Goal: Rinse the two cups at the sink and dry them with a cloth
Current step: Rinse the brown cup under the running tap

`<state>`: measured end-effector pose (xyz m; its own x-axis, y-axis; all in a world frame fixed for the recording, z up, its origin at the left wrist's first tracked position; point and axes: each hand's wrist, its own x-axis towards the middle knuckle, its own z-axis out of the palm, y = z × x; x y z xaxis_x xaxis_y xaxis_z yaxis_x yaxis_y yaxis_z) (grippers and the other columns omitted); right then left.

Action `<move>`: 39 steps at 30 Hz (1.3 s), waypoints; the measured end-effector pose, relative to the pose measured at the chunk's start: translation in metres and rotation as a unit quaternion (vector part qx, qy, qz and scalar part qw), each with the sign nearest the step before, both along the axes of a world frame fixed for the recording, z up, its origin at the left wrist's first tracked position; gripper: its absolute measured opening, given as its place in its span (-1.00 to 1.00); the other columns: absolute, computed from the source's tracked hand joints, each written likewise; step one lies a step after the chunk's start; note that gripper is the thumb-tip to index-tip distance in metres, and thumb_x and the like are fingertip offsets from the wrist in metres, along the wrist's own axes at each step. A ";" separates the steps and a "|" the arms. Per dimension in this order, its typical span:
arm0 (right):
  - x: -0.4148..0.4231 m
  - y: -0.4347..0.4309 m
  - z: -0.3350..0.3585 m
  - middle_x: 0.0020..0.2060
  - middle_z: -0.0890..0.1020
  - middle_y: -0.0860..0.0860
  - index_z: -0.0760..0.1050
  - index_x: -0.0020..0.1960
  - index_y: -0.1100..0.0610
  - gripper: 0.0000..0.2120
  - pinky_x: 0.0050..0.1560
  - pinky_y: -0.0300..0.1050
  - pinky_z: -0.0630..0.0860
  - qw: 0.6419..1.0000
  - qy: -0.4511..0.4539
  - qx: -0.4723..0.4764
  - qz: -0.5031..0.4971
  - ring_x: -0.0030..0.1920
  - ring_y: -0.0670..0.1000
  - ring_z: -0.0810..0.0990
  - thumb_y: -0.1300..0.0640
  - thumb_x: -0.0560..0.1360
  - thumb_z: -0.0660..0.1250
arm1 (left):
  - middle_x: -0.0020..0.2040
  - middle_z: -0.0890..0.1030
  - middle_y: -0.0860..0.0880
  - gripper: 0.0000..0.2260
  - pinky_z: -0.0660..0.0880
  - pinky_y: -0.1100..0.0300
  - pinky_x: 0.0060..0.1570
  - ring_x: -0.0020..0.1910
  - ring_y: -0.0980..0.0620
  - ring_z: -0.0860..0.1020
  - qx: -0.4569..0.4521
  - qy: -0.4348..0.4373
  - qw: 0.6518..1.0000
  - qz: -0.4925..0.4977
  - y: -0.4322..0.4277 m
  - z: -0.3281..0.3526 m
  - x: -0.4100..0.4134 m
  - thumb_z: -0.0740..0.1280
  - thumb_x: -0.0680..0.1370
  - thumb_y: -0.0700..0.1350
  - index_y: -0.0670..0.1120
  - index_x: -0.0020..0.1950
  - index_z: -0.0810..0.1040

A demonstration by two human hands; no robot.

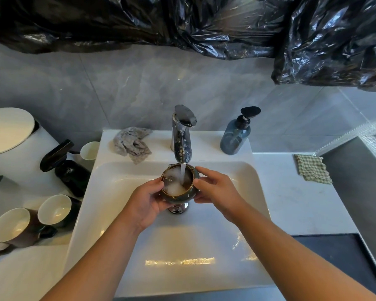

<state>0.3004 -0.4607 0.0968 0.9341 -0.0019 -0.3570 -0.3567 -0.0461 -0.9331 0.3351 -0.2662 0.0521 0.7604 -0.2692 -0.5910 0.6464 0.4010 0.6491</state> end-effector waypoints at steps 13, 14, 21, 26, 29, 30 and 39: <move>0.009 -0.004 -0.019 0.04 0.72 0.20 0.57 0.31 -0.01 -0.56 0.06 0.07 0.66 0.992 0.078 0.097 0.009 -0.08 0.18 0.73 0.33 0.57 0.18 | 0.10 0.72 -0.15 -0.74 0.63 -0.13 0.05 0.06 -0.11 0.68 0.118 -0.107 0.987 -0.032 0.004 0.014 0.008 0.30 0.58 -0.30 -0.18 0.24 0.64; 0.009 -0.005 -0.019 0.01 0.72 0.18 0.58 0.28 -0.02 -0.57 0.03 0.05 0.67 0.992 0.079 0.100 0.004 -0.10 0.17 0.73 0.34 0.57 0.17 | 0.09 0.72 -0.15 -0.74 0.63 -0.12 0.03 0.05 -0.11 0.68 0.119 -0.107 0.987 -0.033 0.004 0.014 0.008 0.30 0.58 -0.30 -0.18 0.24 0.64; 0.018 -0.006 -0.018 0.06 0.66 0.25 0.54 0.28 0.16 -0.67 -0.15 -0.02 0.65 0.988 0.143 0.052 -0.016 -0.26 0.11 0.70 0.03 0.66 0.14 | 0.02 0.72 -0.16 -0.75 0.65 0.00 -0.16 -0.03 -0.13 0.69 0.100 -0.104 0.989 -0.039 0.000 0.012 0.008 0.26 0.59 -0.34 -0.19 0.20 0.64; 0.025 -0.002 -0.012 0.11 0.61 0.24 0.47 0.30 0.09 -0.56 -0.17 0.03 0.69 0.978 0.203 0.044 0.001 -0.22 0.21 0.72 -0.16 0.68 -0.01 | 0.07 0.70 -0.18 -0.63 0.64 0.07 -0.16 -0.01 -0.10 0.69 0.082 -0.123 0.988 -0.047 0.000 0.006 0.008 0.22 0.56 -0.45 -0.19 0.29 0.58; 0.027 0.002 -0.019 0.22 0.55 0.26 0.46 0.34 0.11 -0.59 -0.01 0.17 0.68 0.978 0.194 0.072 -0.015 -0.01 0.31 0.70 -0.09 0.68 0.03 | 0.09 0.70 -0.14 -0.54 0.61 0.14 -0.14 0.03 -0.05 0.66 0.073 -0.138 0.987 -0.044 -0.001 0.005 0.009 0.15 0.52 -0.54 -0.17 0.28 0.57; 0.027 0.004 -0.021 0.24 0.54 0.25 0.47 0.34 0.12 -0.60 0.03 0.21 0.66 0.978 0.186 0.092 -0.023 0.06 0.31 0.68 -0.05 0.68 0.03 | 0.09 0.70 -0.14 -0.53 0.60 0.14 -0.10 0.04 -0.04 0.66 0.068 -0.146 0.986 -0.049 -0.003 0.007 0.009 0.14 0.50 -0.54 -0.17 0.26 0.59; 0.019 0.011 -0.041 0.26 0.57 0.15 0.49 0.33 0.05 -0.69 0.21 0.23 0.58 0.982 0.128 0.129 -0.060 0.16 0.28 0.63 0.05 0.69 0.08 | 0.08 0.70 -0.16 -0.69 0.51 0.02 0.09 0.08 -0.10 0.63 0.090 -0.129 0.987 0.030 -0.013 0.003 0.013 0.10 0.67 -0.25 -0.13 0.12 0.65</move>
<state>0.3194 -0.4498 0.0555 0.8127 0.0153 -0.5825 -0.5691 0.2357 -0.7878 0.3482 -0.2797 0.0554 0.9030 -0.1277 -0.4103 0.4295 0.2966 0.8530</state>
